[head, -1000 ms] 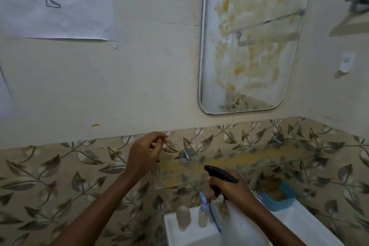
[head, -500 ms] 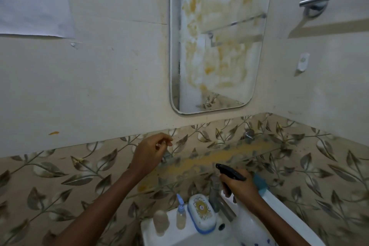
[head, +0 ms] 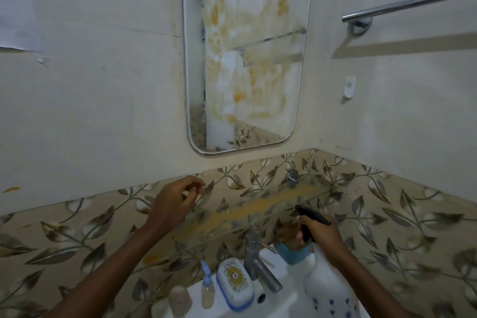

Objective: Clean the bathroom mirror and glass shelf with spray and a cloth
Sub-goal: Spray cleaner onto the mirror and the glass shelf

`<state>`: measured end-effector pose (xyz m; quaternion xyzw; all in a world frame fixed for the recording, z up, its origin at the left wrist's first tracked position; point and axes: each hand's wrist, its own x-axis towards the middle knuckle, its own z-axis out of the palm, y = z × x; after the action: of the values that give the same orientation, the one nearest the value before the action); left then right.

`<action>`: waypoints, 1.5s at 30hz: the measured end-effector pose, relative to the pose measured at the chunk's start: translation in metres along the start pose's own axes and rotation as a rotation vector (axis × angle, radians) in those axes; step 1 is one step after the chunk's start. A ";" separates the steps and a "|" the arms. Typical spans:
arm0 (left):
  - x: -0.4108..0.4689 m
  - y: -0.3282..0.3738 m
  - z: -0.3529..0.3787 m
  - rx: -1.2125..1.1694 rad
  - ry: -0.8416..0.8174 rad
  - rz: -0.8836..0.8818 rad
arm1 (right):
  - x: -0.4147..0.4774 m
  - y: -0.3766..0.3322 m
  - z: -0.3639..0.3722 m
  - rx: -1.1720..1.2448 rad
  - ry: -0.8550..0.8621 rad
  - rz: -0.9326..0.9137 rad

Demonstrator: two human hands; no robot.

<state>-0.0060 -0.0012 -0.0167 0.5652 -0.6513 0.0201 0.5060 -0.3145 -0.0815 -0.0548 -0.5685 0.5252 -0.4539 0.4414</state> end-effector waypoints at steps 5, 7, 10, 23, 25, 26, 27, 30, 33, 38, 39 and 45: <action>0.003 0.004 0.005 -0.006 -0.025 0.006 | 0.012 0.007 -0.010 -0.016 0.102 0.007; 0.004 0.004 0.007 -0.016 -0.025 0.011 | 0.015 0.007 -0.015 0.013 0.120 0.013; 0.006 0.008 0.008 -0.024 -0.024 0.021 | 0.019 0.004 -0.022 0.020 0.161 0.024; 0.014 0.006 -0.001 0.000 -0.031 0.066 | 0.061 -0.027 -0.056 -0.007 0.376 0.037; 0.012 0.005 -0.004 -0.003 -0.026 0.061 | 0.067 -0.025 -0.058 -0.011 0.376 0.050; 0.011 0.004 -0.006 -0.002 -0.022 0.063 | 0.068 -0.026 -0.057 -0.019 0.367 0.053; 0.010 0.002 -0.007 -0.001 -0.018 0.067 | 0.066 -0.027 -0.055 -0.019 0.352 0.047; 0.007 -0.001 -0.014 0.004 -0.007 0.046 | 0.049 -0.030 -0.041 0.027 0.204 0.036; 0.001 -0.005 -0.021 0.006 0.002 0.019 | 0.027 -0.029 -0.019 0.150 0.060 0.069; -0.012 -0.007 -0.035 0.050 0.003 0.006 | -0.006 -0.025 0.017 0.096 -0.091 0.043; -0.015 -0.007 -0.038 0.061 0.003 0.003 | -0.012 -0.025 0.025 0.115 -0.128 0.045; -0.032 -0.015 -0.063 0.036 0.042 -0.060 | -0.044 -0.031 0.066 0.136 -0.303 0.039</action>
<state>0.0406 0.0542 -0.0159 0.5930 -0.6228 0.0285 0.5096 -0.2456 -0.0339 -0.0401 -0.5890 0.4319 -0.3889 0.5615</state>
